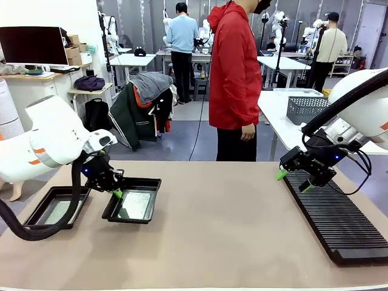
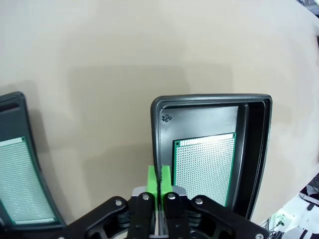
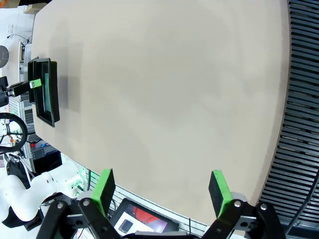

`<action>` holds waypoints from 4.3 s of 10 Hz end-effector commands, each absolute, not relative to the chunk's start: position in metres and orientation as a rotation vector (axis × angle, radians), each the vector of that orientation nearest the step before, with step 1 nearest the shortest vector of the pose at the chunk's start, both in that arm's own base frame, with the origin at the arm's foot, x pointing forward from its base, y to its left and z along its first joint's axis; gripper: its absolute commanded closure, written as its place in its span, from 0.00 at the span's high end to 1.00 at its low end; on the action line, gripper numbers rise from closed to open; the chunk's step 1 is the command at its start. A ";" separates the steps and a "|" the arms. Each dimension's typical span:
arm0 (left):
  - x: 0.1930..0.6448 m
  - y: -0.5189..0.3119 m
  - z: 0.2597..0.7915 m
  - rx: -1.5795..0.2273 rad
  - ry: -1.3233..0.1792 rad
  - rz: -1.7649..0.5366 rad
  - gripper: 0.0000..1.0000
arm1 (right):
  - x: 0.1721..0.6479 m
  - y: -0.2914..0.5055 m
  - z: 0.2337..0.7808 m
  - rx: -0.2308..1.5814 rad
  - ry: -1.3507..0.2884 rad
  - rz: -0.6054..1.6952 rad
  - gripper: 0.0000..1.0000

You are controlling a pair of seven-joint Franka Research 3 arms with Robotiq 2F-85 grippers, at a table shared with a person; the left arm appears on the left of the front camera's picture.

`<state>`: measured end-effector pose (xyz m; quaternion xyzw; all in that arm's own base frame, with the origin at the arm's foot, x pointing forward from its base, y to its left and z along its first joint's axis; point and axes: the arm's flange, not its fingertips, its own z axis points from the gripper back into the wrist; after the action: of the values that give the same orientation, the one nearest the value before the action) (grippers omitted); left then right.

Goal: Inspect and transfer BCBs to ESD trays.
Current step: Pick up the ESD tray and place it on the left side of the table.

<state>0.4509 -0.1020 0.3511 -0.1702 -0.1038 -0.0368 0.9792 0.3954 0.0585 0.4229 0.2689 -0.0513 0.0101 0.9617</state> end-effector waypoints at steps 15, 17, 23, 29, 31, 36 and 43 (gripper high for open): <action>0.458 -0.029 0.307 -0.324 -0.221 -0.021 0.03 | 0.397 0.061 0.425 0.542 -0.096 0.004 1.00; 0.461 -0.027 0.302 -0.337 -0.228 -0.045 0.03 | 0.397 0.061 0.425 0.542 -0.096 0.004 1.00; 0.455 -0.036 0.311 -0.298 -0.199 -0.009 0.03 | 0.397 0.061 0.425 0.542 -0.096 0.004 1.00; 0.455 -0.042 0.318 -0.260 -0.192 -0.021 0.35 | 0.397 0.061 0.425 0.542 -0.096 0.004 1.00; 0.452 -0.047 0.331 -0.233 -0.193 -0.023 0.53 | 0.397 0.061 0.425 0.542 -0.096 0.004 1.00; 0.427 -0.054 0.395 -0.132 -0.175 -0.040 0.92 | 0.397 0.061 0.425 0.542 -0.096 0.004 1.00; 0.398 -0.073 0.485 0.038 -0.065 -0.089 1.00 | 0.397 0.061 0.425 0.542 -0.096 0.004 1.00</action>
<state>0.3999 -0.0696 0.4785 -0.0047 -0.0343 -0.0502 0.9981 0.3955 0.0585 0.4228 0.2689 -0.0512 0.0100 0.9618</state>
